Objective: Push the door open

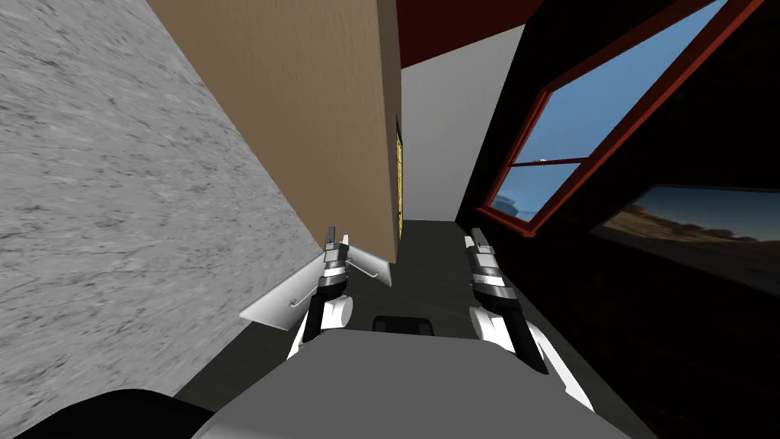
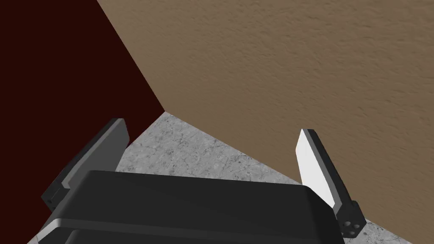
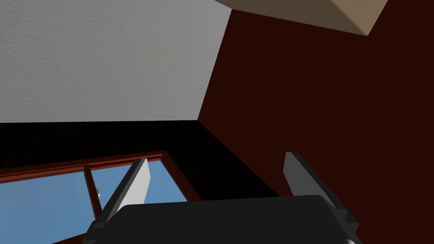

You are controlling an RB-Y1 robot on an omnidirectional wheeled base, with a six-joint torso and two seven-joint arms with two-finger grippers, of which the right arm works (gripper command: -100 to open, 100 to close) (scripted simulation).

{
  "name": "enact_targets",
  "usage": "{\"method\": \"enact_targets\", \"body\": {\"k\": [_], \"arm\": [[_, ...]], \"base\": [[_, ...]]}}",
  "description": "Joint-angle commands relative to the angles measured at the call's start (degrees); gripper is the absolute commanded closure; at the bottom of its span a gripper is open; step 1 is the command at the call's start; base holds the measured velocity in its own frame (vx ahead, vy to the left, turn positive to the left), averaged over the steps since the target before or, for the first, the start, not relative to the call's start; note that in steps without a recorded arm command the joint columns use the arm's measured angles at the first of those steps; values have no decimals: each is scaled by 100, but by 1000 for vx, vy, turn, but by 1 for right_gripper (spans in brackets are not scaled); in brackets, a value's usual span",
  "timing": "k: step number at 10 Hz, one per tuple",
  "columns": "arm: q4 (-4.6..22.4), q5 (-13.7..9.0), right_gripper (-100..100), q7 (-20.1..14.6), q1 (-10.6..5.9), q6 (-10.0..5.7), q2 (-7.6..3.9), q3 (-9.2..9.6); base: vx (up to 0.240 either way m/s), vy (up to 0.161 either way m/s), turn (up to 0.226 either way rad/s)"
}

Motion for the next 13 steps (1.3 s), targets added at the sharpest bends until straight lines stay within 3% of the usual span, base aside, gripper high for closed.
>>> {"method": "enact_targets", "body": {"k": [1,6,13], "arm": [[143,91,-100,100,-28,-75,-92,-30],[682,437,-100,479,-133,-357,-324,-142],[1383,887,-100,973,-270,-724,-499,-288]], "base": [[110,-143,233],[70,-110,228],[73,-137,203]]}}
